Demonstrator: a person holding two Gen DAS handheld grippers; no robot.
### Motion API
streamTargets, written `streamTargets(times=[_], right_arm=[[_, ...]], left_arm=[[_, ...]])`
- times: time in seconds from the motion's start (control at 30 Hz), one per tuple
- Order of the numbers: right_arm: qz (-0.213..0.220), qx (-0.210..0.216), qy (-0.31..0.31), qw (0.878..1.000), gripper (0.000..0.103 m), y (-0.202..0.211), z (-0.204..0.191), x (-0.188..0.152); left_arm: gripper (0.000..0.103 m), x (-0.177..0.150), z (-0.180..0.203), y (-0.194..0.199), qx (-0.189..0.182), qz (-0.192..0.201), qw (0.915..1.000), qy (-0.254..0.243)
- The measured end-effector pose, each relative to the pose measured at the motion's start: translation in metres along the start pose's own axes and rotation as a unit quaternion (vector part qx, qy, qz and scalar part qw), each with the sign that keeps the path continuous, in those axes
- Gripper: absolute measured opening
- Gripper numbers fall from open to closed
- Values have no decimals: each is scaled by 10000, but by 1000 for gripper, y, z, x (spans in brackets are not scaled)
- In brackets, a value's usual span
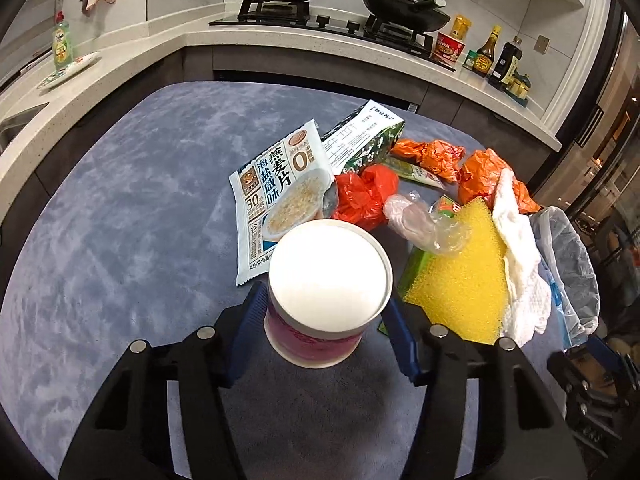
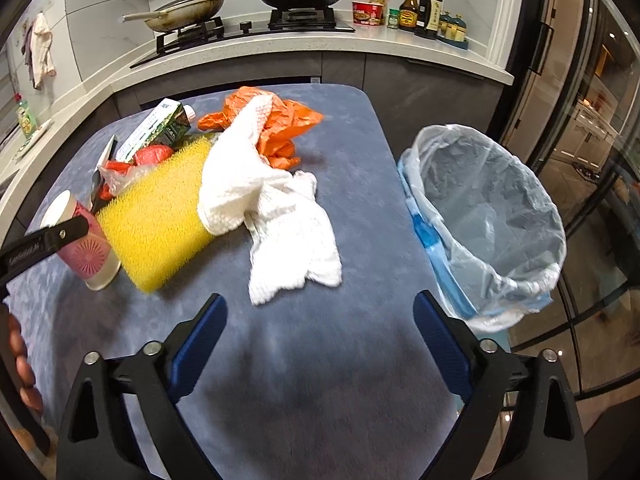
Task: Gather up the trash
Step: 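Grasp the pink paper cup with the left gripper while the right gripper grasps the white tissue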
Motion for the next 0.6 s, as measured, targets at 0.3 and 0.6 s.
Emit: streamTargets(times=[0.3, 0.6], right_arm=[[39, 482, -271, 9985, 58, -34, 10, 28], [-169, 750, -495, 9958, 6, -45, 24, 23]], left_arm=[[54, -6, -4, 23, 84, 158, 9998, -107], [54, -17, -1, 40, 103, 148, 9996, -212]])
Point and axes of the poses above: each gripper's, at about its wrist camera, not at the fingertips, and y roughly against the way its jaws point, z to its right, x to its top, the point moved 2 cm from there along -y, roughly the way its jaws point, and after that the axes turned 13 degrees about x, right-handed, at the moved point
